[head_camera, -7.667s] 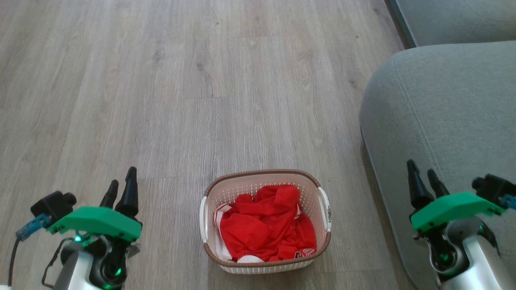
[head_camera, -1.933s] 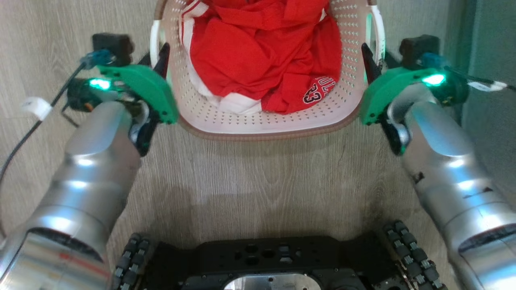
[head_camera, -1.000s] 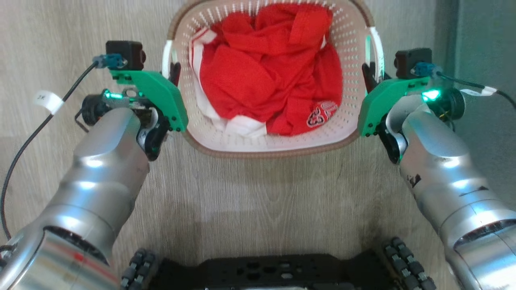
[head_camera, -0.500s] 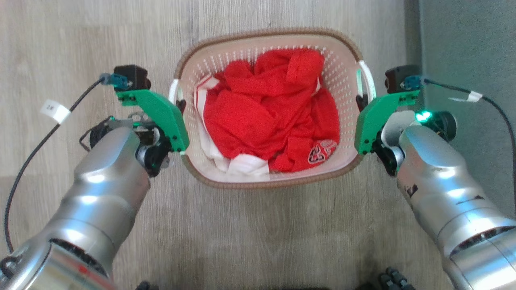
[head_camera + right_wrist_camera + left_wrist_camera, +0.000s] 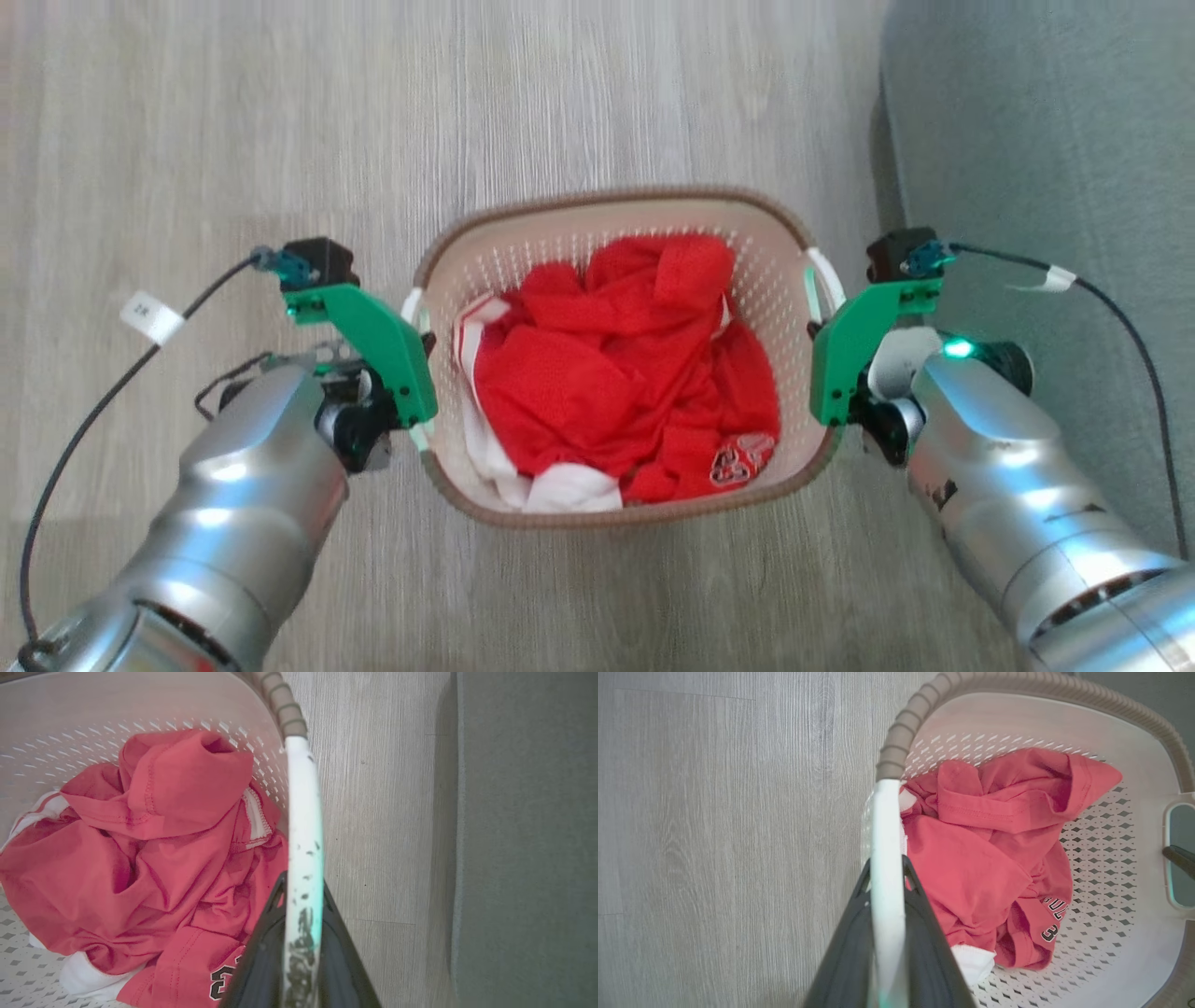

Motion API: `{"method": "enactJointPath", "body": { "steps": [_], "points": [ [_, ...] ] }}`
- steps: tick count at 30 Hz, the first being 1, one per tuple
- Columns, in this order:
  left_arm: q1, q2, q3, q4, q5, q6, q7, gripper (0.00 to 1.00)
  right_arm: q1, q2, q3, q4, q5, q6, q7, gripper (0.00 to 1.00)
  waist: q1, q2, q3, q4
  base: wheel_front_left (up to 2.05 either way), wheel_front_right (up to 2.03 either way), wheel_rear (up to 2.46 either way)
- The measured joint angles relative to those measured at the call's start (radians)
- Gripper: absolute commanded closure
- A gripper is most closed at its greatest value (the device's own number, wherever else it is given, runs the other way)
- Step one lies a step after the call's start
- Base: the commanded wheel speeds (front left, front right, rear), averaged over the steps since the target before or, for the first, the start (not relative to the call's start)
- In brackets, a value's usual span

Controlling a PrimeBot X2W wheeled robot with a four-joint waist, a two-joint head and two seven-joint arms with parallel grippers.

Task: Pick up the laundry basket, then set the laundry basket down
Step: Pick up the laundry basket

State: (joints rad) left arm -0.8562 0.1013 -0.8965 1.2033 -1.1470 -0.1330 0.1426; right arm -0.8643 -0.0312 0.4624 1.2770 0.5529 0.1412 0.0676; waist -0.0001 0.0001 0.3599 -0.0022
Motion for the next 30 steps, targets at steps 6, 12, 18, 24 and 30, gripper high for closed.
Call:
{"method": "enactJointPath", "body": {
  "steps": [6, 12, 18, 24, 30],
  "points": [
    [0.047, -0.002, -0.009, 0.013, -0.022, 0.000, 0.046, 1.00, 0.041, 0.001, 0.015, 0.001, 0.029, 0.000, 0.067, 1.00, 0.0000, 0.0000, -0.101, -0.003, 0.00, 0.00, 0.00],
    [0.086, -0.006, -0.018, 0.027, -0.035, -0.002, 0.071, 1.00, 0.078, 0.001, 0.022, 0.001, 0.049, 0.002, 0.115, 1.00, 0.0000, 0.0000, -0.181, -0.005, 0.00, 0.00, 0.00],
    [0.124, -0.008, -0.026, 0.040, -0.049, -0.008, 0.104, 1.00, 0.120, 0.002, 0.021, 0.001, 0.075, 0.002, 0.162, 1.00, 0.0000, 0.0000, -0.266, -0.007, 0.00, 0.00, 0.00],
    [0.150, -0.012, -0.030, 0.049, -0.052, -0.008, 0.137, 1.00, 0.161, 0.002, 0.009, 0.002, 0.094, 0.008, 0.184, 1.00, 0.0000, 0.0000, -0.334, -0.005, 0.00, 0.00, 0.00],
    [0.169, -0.015, -0.031, 0.054, -0.060, -0.008, 0.163, 1.00, 0.178, 0.002, -0.002, 0.002, 0.094, 0.009, 0.213, 1.00, 0.0000, -0.0002, -0.370, -0.002, 0.00, 0.00, 0.00]
  ]
}}
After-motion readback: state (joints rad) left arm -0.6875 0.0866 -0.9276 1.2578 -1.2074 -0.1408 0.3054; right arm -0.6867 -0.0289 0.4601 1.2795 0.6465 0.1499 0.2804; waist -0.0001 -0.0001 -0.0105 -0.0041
